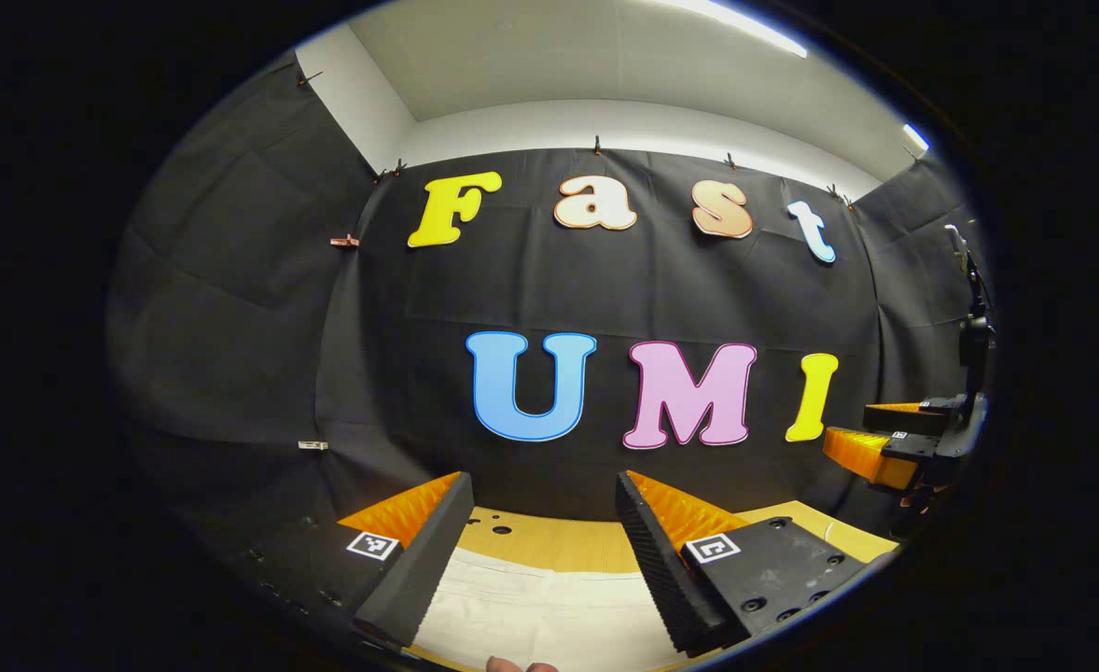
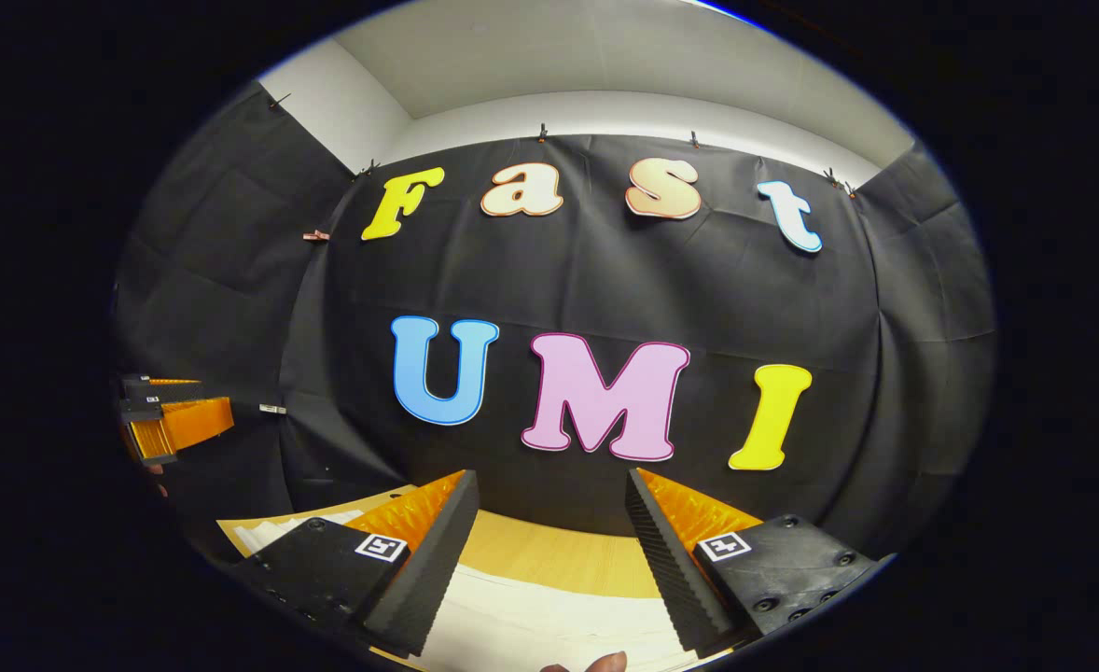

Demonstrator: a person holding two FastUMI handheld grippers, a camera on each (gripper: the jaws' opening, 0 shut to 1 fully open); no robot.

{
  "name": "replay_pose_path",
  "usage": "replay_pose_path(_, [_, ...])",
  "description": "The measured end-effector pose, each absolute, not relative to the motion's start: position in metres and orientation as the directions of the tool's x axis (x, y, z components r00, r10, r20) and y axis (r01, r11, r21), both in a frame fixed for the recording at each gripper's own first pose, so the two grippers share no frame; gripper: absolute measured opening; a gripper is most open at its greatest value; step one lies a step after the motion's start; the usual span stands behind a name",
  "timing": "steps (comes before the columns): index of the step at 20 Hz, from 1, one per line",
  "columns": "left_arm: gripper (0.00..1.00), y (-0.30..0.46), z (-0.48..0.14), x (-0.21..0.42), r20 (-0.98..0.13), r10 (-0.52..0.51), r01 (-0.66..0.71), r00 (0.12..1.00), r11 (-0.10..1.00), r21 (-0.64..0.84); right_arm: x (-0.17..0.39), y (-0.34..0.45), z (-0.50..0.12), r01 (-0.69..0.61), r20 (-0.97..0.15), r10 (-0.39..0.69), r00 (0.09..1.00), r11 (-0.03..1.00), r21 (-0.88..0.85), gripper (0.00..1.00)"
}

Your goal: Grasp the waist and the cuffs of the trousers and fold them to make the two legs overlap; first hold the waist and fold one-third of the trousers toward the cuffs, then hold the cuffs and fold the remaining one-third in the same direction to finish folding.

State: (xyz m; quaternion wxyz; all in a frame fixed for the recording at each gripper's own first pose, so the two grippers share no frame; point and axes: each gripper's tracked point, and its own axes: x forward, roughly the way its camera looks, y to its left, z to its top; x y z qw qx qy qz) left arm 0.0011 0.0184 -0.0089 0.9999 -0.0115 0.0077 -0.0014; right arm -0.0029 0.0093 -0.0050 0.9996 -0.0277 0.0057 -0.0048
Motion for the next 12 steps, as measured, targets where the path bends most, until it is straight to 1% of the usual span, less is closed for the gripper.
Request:
replay_pose_path(4, [0.96, 0.028, -0.019, 0.009, -0.024, -0.018, 0.017, 1.000, 1.000, -0.021, -0.011, -0.010, -0.010, 0.053, -0.020, -0.056, 0.998, 0.991, -0.122, 0.97])
replay_pose_path(8, [0.96, 0.032, -0.037, 0.023, -0.027, -0.066, 0.066, 0.997, 0.998, -0.016, -0.026, -0.035, -0.021, 0.106, -0.048, -0.117, 0.992, 0.974, -0.198, 0.97])
replay_pose_path(10, [0.96, 0.033, -0.063, 0.032, -0.061, -0.113, 0.114, 0.992, 0.993, 0.011, -0.038, -0.052, -0.041, 0.112, -0.090, -0.145, 0.985, 0.949, -0.294, 0.96])
replay_pose_path(12, [0.96, 0.037, -0.096, 0.040, -0.122, -0.166, 0.174, 0.979, 0.983, 0.056, -0.050, -0.067, -0.064, 0.099, -0.137, -0.163, 0.977, 0.917, -0.386, 0.97])
